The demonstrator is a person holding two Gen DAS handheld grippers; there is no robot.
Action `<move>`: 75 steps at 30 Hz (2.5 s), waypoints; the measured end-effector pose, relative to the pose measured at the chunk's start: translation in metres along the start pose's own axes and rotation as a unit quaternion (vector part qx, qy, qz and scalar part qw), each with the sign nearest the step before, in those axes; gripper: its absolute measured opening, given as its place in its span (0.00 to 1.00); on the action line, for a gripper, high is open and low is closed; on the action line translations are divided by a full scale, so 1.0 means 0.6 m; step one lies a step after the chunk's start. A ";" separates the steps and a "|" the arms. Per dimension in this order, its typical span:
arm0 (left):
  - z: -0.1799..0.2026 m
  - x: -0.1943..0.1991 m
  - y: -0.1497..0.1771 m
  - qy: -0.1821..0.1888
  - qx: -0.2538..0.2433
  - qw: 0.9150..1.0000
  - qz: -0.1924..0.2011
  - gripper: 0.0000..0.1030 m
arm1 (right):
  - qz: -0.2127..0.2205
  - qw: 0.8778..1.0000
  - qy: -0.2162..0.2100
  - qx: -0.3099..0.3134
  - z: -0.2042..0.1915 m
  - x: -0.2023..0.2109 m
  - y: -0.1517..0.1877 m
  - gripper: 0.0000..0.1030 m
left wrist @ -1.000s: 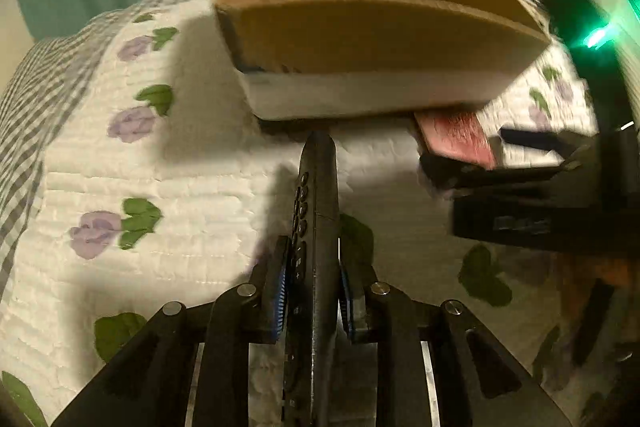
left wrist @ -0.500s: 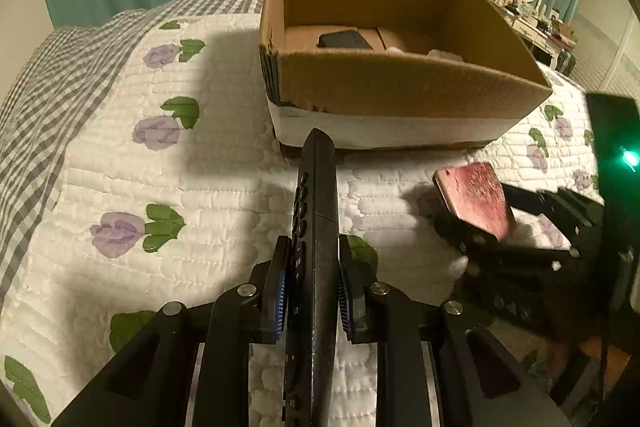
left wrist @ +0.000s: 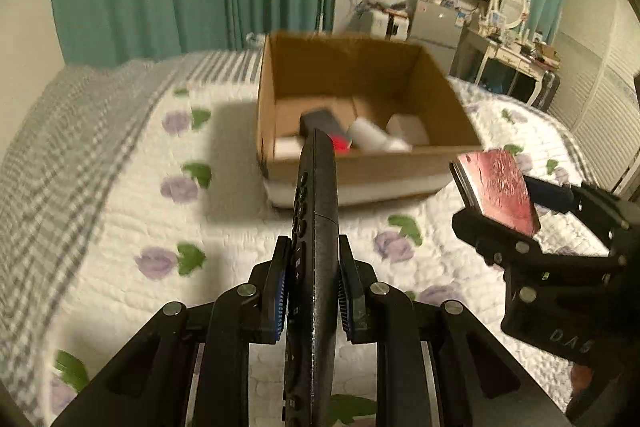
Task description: Organize rigid objects
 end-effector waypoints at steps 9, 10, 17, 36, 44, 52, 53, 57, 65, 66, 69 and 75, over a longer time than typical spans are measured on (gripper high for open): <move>0.025 0.040 -0.097 -0.006 -0.032 0.998 0.051 0.21 | 0.060 0.998 0.002 -0.002 0.021 0.047 -0.090 0.70; 0.025 0.039 -0.110 -0.007 -0.034 0.998 0.056 0.21 | 0.064 0.998 0.002 -0.003 0.025 0.045 -0.100 0.70; 0.009 -0.007 -0.191 -0.014 -0.039 0.997 0.068 0.21 | 0.083 0.996 -0.001 -0.010 0.042 0.007 -0.174 0.70; -0.049 -0.249 -0.273 0.008 -0.018 1.000 0.000 0.20 | 0.054 0.998 0.008 -0.030 0.097 -0.210 -0.251 0.70; -0.054 -0.277 -0.260 0.014 -0.014 1.000 -0.014 0.23 | 0.038 0.998 0.004 -0.039 0.103 -0.245 -0.232 0.70; -0.055 -0.260 -0.234 0.005 -0.021 1.000 -0.007 0.61 | 0.037 0.999 -0.005 -0.034 0.095 -0.252 -0.236 0.71; -0.054 -0.255 -0.233 0.003 -0.024 1.000 -0.006 0.62 | 0.035 0.999 -0.004 -0.035 0.094 -0.255 -0.237 0.72; -0.051 -0.229 -0.230 -0.015 -0.043 0.999 0.006 0.63 | 0.038 0.998 -0.009 -0.042 0.092 -0.257 -0.244 0.72; -0.051 -0.151 -0.240 -0.060 -0.058 0.996 0.045 0.64 | 0.055 0.997 0.008 -0.060 0.109 -0.194 -0.248 0.80; -0.045 -0.134 -0.244 -0.068 -0.063 0.994 0.054 0.65 | 0.063 0.996 0.016 -0.064 0.116 -0.172 -0.249 0.83; -0.029 -0.069 -0.254 -0.080 -0.071 0.990 0.088 0.66 | 0.081 0.994 0.026 -0.075 0.132 -0.113 -0.253 0.87; 0.022 0.072 -0.257 -0.084 -0.107 0.977 0.161 0.72 | 0.124 0.987 0.054 -0.087 0.159 0.022 -0.241 0.95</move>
Point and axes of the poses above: each gripper's, at about its wrist camera, not at the fingertips, and x roughly against the way its jaws point, z to its right, y to its underside, the point moved 4 cm from there along -x, roughly the way its jaws point, and after that the axes turned 12 degrees about y, right-handed, at the moved point
